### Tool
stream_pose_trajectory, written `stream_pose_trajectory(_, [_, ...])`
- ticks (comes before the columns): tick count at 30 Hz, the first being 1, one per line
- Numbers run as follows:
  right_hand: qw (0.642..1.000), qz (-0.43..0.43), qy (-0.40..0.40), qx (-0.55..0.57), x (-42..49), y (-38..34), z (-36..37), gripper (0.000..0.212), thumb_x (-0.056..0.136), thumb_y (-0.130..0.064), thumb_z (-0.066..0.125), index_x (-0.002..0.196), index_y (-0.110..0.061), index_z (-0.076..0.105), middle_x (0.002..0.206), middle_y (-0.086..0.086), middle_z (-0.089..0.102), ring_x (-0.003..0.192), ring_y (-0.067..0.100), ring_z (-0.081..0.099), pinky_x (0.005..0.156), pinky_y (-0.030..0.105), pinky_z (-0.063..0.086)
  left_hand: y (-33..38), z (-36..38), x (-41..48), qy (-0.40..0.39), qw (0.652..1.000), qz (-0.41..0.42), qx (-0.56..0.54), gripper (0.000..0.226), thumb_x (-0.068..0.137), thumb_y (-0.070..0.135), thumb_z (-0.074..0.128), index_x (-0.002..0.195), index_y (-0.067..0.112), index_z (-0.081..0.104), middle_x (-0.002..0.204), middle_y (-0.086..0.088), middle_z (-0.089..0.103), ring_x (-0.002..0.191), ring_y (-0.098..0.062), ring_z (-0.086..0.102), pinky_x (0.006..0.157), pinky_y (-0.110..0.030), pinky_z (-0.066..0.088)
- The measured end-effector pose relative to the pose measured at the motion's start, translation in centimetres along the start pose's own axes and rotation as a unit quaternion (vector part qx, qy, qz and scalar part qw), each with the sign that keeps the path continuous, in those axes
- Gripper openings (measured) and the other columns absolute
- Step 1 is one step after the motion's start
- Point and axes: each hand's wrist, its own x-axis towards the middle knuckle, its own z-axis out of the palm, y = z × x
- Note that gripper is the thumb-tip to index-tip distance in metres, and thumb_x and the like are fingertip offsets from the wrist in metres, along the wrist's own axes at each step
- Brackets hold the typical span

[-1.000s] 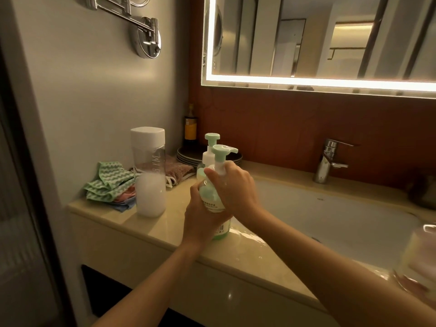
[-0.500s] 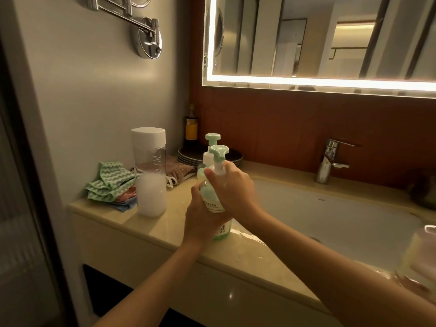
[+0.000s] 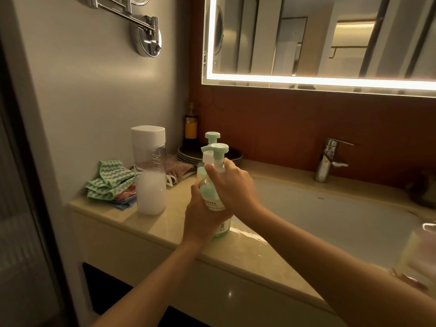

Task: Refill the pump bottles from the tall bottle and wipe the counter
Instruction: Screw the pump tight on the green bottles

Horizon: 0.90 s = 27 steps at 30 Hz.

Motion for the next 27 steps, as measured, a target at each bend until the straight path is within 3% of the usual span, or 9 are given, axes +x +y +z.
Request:
stream_pose_trajectory(3, [1.0,-0.003,-0.001,-0.029,0.8,0.0,-0.5,0.061,0.084,-0.063,0.041,0.118,-0.013,0.05,0.107,0.003,0.061,0.094,0.017,0.059,0.076,0.032,0.05,0.1,0.0,0.0,-0.002,1.0,-0.002,0.001,0.083,0.063,0.022,0.082,0.128,0.015,0.031,0.118,-0.003,0.055,0.109,-0.021,0.055,0.085,-0.027,0.045])
stream_pose_trajectory(6, [0.993,0.022,-0.069,0.094,2.0,-0.5,-0.3,0.07,0.082,-0.055,0.053,0.136,-0.015,0.034,0.127,0.005,0.051,0.112,0.019,0.052,0.083,0.03,0.043,0.1,0.0,-0.1,0.0,1.0,0.003,-0.002,0.083,0.063,0.024,0.081,0.129,0.016,0.03,0.119,-0.004,0.055,0.11,-0.021,0.055,0.093,-0.034,0.048])
stream_pose_trajectory(11, [0.993,0.026,-0.064,0.098,1.6,-0.2,0.2,0.053,0.086,-0.052,0.05,0.116,-0.009,0.052,0.106,0.006,0.062,0.094,0.018,0.059,0.075,0.027,0.043,0.0,-0.1,-0.1,-0.003,1.0,-0.004,-0.008,0.084,0.064,0.02,0.08,0.13,0.019,0.029,0.111,0.004,0.053,0.107,-0.018,0.055,0.086,-0.027,0.045])
stream_pose_trajectory(14, [0.997,0.013,-0.056,0.058,0.4,0.1,-0.2,0.055,0.086,-0.056,0.046,0.121,-0.014,0.048,0.111,0.003,0.062,0.098,0.019,0.059,0.08,0.033,0.05,0.1,0.0,0.0,-0.004,1.0,-0.001,0.002,0.086,0.063,0.02,0.082,0.131,0.017,0.028,0.115,0.001,0.054,0.109,-0.018,0.054,0.086,-0.028,0.044])
stream_pose_trajectory(18, [0.999,0.025,-0.027,-0.006,0.9,0.2,-1.0,0.066,0.08,-0.067,0.044,0.116,-0.012,0.052,0.102,0.001,0.06,0.094,0.018,0.06,0.077,0.035,0.052,0.1,-0.1,-0.1,-0.002,1.0,0.003,-0.002,0.085,0.063,0.022,0.081,0.13,0.017,0.029,0.119,-0.002,0.054,0.11,-0.02,0.054,0.089,-0.03,0.046])
stream_pose_trajectory(22, [0.978,0.093,-0.099,0.16,2.2,-0.6,-0.4,0.073,0.077,-0.057,0.058,0.132,-0.014,0.038,0.123,0.005,0.055,0.112,0.023,0.055,0.088,0.036,0.046,0.1,0.0,-0.1,0.006,1.0,0.002,0.0,0.083,0.062,0.025,0.081,0.128,0.017,0.031,0.118,-0.002,0.054,0.11,-0.02,0.054,0.092,-0.035,0.048])
stream_pose_trajectory(25, [0.978,0.072,-0.092,0.172,1.2,-0.8,0.1,0.06,0.079,-0.053,0.06,0.122,-0.013,0.048,0.112,0.003,0.06,0.106,0.02,0.057,0.084,0.03,0.045,0.0,0.1,0.0,0.015,1.0,0.0,0.004,0.084,0.063,0.024,0.081,0.129,0.017,0.03,0.117,-0.001,0.055,0.109,-0.019,0.055,0.089,-0.03,0.047])
stream_pose_trajectory(27, [0.98,0.057,-0.091,0.166,0.0,-0.7,-0.1,0.063,0.079,-0.052,0.059,0.129,-0.017,0.041,0.115,-0.002,0.056,0.107,0.015,0.054,0.086,0.03,0.045,0.0,0.2,0.1,0.022,1.0,0.001,0.016,0.087,0.063,0.029,0.082,0.131,0.017,0.028,0.117,0.0,0.056,0.105,-0.014,0.054,0.084,-0.023,0.044])
